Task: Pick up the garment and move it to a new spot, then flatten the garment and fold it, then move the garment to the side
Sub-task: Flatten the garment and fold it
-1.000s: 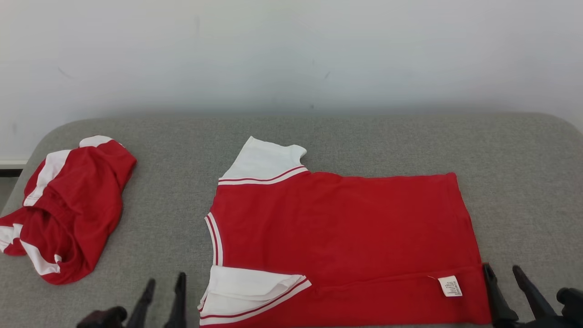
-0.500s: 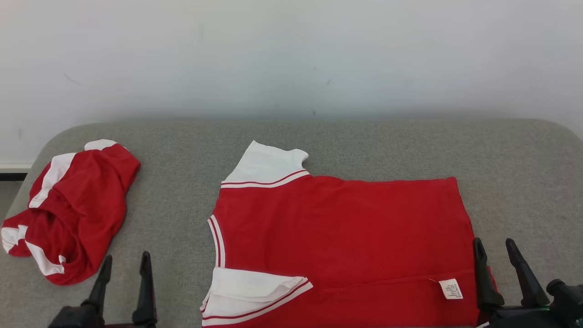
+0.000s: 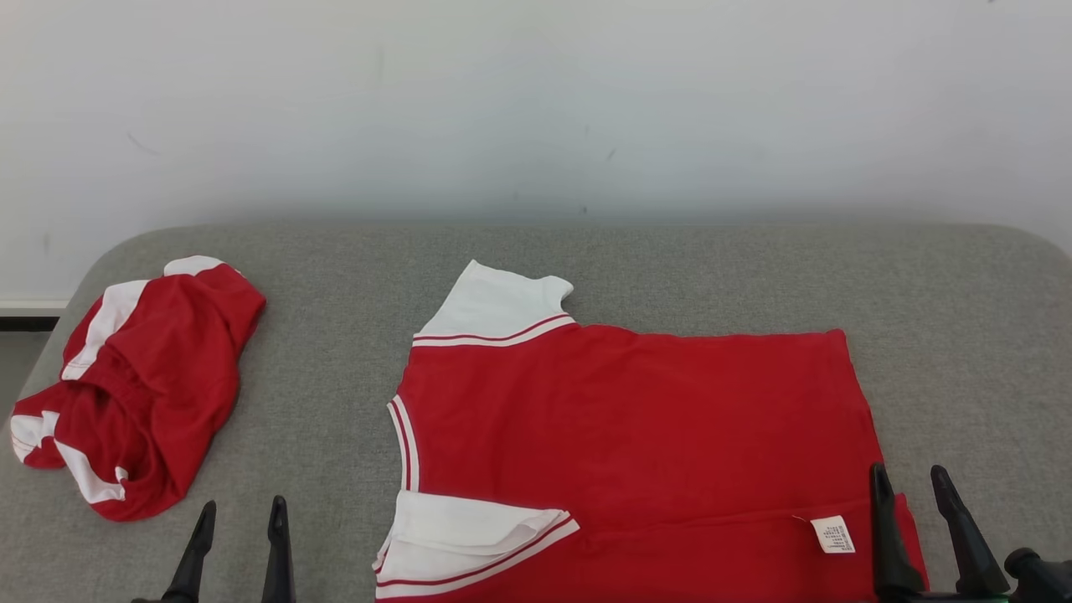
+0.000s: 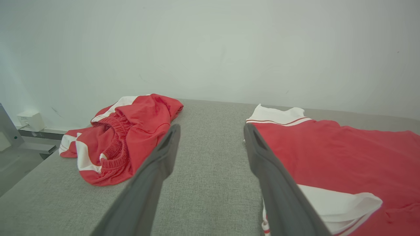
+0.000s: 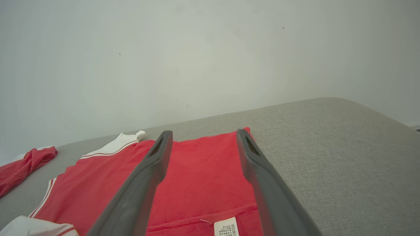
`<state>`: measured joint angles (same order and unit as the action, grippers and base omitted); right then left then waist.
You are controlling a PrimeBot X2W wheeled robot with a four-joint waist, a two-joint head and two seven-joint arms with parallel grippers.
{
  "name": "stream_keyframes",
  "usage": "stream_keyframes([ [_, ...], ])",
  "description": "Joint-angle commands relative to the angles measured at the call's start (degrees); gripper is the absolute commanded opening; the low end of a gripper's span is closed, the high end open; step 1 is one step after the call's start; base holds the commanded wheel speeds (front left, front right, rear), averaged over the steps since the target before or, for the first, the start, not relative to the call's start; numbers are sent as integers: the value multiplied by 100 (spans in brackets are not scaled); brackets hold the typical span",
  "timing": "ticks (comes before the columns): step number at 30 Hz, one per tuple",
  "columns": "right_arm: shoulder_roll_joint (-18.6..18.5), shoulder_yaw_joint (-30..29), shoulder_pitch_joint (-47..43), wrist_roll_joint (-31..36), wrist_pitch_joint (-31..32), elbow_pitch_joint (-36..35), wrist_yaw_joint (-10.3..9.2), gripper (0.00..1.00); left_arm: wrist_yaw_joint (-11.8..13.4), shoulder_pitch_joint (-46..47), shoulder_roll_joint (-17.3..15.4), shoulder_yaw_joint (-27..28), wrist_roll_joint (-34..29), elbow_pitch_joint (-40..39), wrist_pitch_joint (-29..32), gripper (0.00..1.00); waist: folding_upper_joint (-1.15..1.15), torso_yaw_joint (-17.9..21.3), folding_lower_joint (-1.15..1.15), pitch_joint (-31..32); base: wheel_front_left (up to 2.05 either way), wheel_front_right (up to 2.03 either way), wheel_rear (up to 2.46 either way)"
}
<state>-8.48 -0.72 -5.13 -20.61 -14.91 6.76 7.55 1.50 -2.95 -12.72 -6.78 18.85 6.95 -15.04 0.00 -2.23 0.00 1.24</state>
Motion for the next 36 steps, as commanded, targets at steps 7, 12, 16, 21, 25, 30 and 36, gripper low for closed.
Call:
stream_keyframes([
  [7, 35, 36, -29, 58, -28, 50, -15, 100, -157, -136, 126, 181, -150, 60, -19, 100, 0, 65, 0, -20, 0, 0, 0],
  [12, -51, 135, 189, -46, -26, 267, -15, 100, -387, 178, 9, 28, -232, 393, -18, 100, 0, 138, 0, -104, 0, 0, 0],
  [16, -269, 288, 618, -233, 87, 466, -15, 100, -526, 628, -151, -6, -217, 613, 25, 100, 0, 277, 0, -259, 0, 0, 0],
  [21, -508, 458, 1273, -514, 387, 787, -14, 100, -659, 1362, -318, -71, -182, 756, 191, 100, 0, 418, 0, -549, 0, 0, 0],
  [25, -714, 580, 2104, -759, 808, 1188, -14, 100, -799, 2287, -458, -167, 11, 980, 504, 100, 0, 533, 0, -966, 0, 0, 0],
  [30, -914, 883, 3151, -693, 1323, 1780, -15, 100, -897, 3579, -717, -555, 367, 1373, 1134, 100, 0, 688, 0, -1582, 0, 0, 0],
  [36, -1023, 1233, 4285, -588, 1757, 2462, -14, 100, -890, 5033, -1142, -1386, 993, 1853, 1840, 100, 0, 886, 0, -2232, 0, 0, 0],
])
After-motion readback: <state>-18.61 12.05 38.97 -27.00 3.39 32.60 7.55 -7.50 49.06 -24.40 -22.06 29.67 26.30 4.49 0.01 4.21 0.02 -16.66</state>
